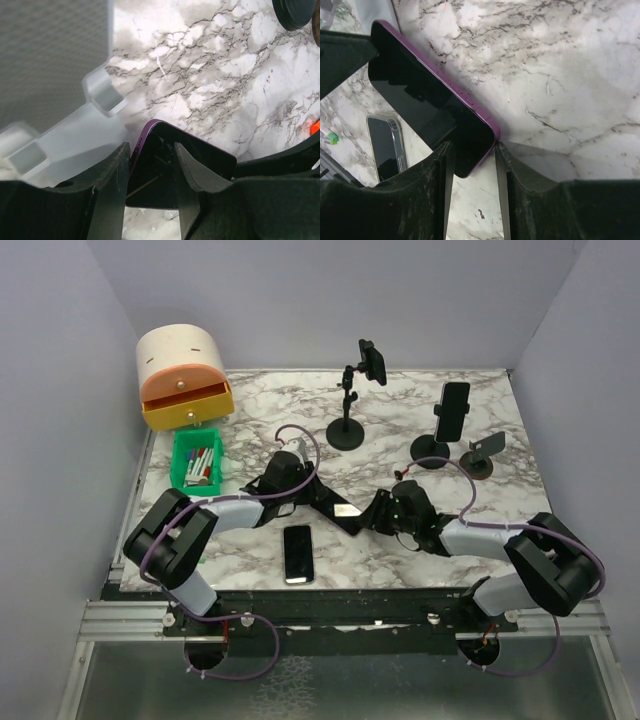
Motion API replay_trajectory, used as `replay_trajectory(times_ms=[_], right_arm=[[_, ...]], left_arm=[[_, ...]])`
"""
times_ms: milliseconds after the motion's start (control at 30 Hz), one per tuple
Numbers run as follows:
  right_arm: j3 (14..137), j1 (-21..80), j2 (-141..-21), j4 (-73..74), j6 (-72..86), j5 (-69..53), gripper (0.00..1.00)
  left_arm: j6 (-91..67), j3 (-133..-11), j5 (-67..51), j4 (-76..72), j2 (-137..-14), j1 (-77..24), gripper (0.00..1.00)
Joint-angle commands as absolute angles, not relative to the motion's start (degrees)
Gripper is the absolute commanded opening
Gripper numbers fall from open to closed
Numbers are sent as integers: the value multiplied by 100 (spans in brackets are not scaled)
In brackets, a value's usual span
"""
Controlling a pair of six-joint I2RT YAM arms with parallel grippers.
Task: Remove the phone from the phone stand
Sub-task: Adjust the phone at the center of the board.
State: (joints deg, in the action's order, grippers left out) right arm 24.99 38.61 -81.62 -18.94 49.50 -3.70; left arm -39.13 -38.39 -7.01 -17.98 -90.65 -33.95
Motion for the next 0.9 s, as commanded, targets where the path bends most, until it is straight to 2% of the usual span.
replay_trajectory(times_ms=[0, 433, 533, 667, 800, 867], right_arm=[[2347, 3955, -7944, -1772, 5194, -616, 42], [2137, 3955, -7345, -1138, 4937, -349, 52], [2184, 3955, -7109, -783, 4761, -237, 57], [2373, 3959, -6656, 50, 4334, -30, 78], [2482, 3955, -6110, 813, 3950, 349, 86], [2547, 3955, -5821, 1063, 3710, 427, 89]], left_arm=[[-4036, -4177, -1328, -2213, -9423, -3858, 40], [-3973, -4604, -1309, -2276, -10162, -3999, 41], [-3973, -4632, -1330, -2285, -10166, -3999, 44], [-3889, -4632, -1337, -2249, -9961, -3994, 56], [-3796, -4702, -1311, -2032, -9739, -3994, 67], [-3780, -4719, -1319, -1930, -9579, -3986, 82]])
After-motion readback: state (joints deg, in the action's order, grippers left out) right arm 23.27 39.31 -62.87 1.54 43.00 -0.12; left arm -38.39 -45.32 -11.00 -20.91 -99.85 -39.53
